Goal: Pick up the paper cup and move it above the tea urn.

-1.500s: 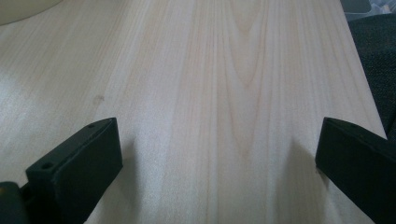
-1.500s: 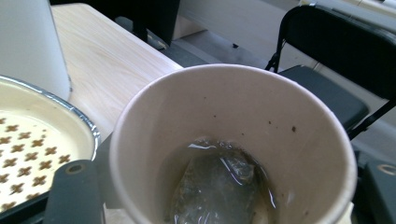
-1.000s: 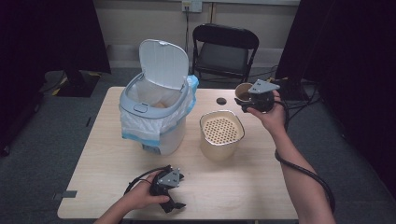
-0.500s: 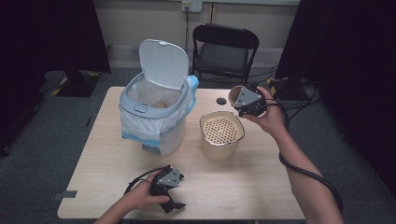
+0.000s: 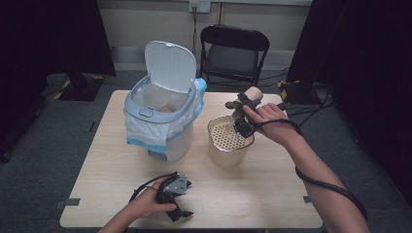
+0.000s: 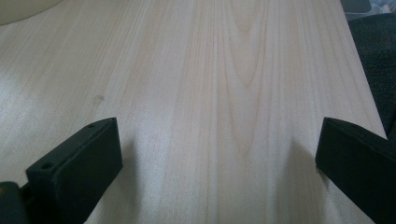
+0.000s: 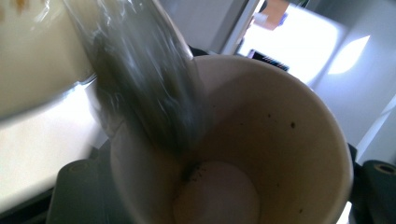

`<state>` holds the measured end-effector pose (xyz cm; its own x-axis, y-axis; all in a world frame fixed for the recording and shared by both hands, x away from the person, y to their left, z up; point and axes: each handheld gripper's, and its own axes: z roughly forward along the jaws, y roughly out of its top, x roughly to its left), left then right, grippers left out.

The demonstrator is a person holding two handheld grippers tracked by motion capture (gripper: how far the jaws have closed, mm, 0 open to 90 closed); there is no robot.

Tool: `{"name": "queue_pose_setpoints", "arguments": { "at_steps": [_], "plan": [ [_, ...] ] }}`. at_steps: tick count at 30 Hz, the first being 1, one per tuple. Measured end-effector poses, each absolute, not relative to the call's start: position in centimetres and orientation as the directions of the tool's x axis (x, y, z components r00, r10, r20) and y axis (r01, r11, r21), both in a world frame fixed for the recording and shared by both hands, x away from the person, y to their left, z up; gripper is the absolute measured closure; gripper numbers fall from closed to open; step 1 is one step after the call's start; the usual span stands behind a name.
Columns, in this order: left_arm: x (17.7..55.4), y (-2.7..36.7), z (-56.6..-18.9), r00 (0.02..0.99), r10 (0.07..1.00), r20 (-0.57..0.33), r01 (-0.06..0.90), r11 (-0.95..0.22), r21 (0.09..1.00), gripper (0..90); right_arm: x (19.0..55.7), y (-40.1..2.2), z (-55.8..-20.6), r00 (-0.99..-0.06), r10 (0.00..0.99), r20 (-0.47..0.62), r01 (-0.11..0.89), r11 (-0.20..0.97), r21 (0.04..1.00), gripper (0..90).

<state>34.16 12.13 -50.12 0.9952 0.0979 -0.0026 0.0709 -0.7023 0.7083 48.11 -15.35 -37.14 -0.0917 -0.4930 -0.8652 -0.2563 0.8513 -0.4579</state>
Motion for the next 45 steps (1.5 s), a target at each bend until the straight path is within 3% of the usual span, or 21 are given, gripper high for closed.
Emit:
{"name": "queue_pose_setpoints", "arguments": {
  "at_steps": [4, 7, 8, 9, 11, 14, 15, 19, 23, 27, 32, 45],
  "plan": [
    [34.1, 12.1, -50.1, 0.995, 0.101, -0.005, 0.075, -0.701, 0.709, 0.0, 47.2, -15.5, -38.1, 0.071, -0.656, -0.751, -0.22, 0.724, -0.654, 27.0],
    [34.1, 12.1, -50.1, 0.995, 0.101, -0.005, 0.075, -0.7, 0.71, 0.0, 47.3, -15.6, -37.6, 0.084, -0.69, -0.719, -0.2, 0.696, -0.69, 26.9],
    [34.1, 12.1, -50.1, 0.995, 0.101, -0.005, 0.074, -0.701, 0.71, 0.0, 47.4, -15.7, -37.1, 0.028, -0.665, -0.747, -0.189, 0.73, -0.657, 26.8],
    [34.2, 12.1, -50.1, 0.995, 0.097, -0.001, 0.07, -0.703, 0.707, 0.0, 47.7, -15.8, -36.6, -0.009, -0.584, -0.812, -0.235, 0.79, -0.566, 26.6],
    [34.2, 12.1, -50.1, 0.995, 0.097, -0.004, 0.071, -0.702, 0.708, 0.0, 48.0, -16.1, -35.4, -0.145, -0.375, -0.916, -0.234, 0.912, -0.336, 26.4],
    [34.2, 12.1, -50.1, 0.995, 0.1, 0.002, 0.069, -0.7, 0.711, 0.0, 48.7, -16.8, -33.6, -0.355, -0.072, -0.932, -0.202, 0.979, 0.001, 25.9],
    [34.1, 12.1, -50.2, 0.994, 0.105, -0.001, 0.074, -0.697, 0.714, 0.0, 49.1, -17.2, -33.1, -0.432, 0.039, -0.901, -0.17, 0.978, 0.123, 25.8],
    [34.1, 12.1, -50.2, 0.995, 0.102, -0.002, 0.073, -0.697, 0.713, 0.0, 50.3, -18.5, -32.5, -0.608, 0.333, -0.72, -0.039, 0.894, 0.446, 25.8],
    [34.2, 12.1, -50.1, 0.995, 0.096, 0.004, 0.066, -0.706, 0.705, 0.0, 51.3, -19.8, -32.6, -0.683, 0.515, -0.519, 0.09, 0.764, 0.639, 25.7],
    [34.1, 12.1, -50.1, 0.995, 0.101, 0.0, 0.071, -0.702, 0.709, 0.0, 52.0, -20.9, -32.8, -0.7, 0.611, -0.371, 0.162, 0.641, 0.75, 25.5],
    [34.1, 12.1, -50.1, 0.994, 0.105, -0.001, 0.075, -0.701, 0.709, 0.0, 52.3, -21.2, -32.9, -0.708, 0.645, -0.287, 0.202, 0.575, 0.793, 25.2],
    [34.1, 12.1, -50.1, 0.995, 0.102, 0.001, 0.071, -0.704, 0.707, 0.0, 52.4, -21.4, -33.0, -0.717, 0.659, -0.229, 0.233, 0.536, 0.812, 24.6]
  ]
}}
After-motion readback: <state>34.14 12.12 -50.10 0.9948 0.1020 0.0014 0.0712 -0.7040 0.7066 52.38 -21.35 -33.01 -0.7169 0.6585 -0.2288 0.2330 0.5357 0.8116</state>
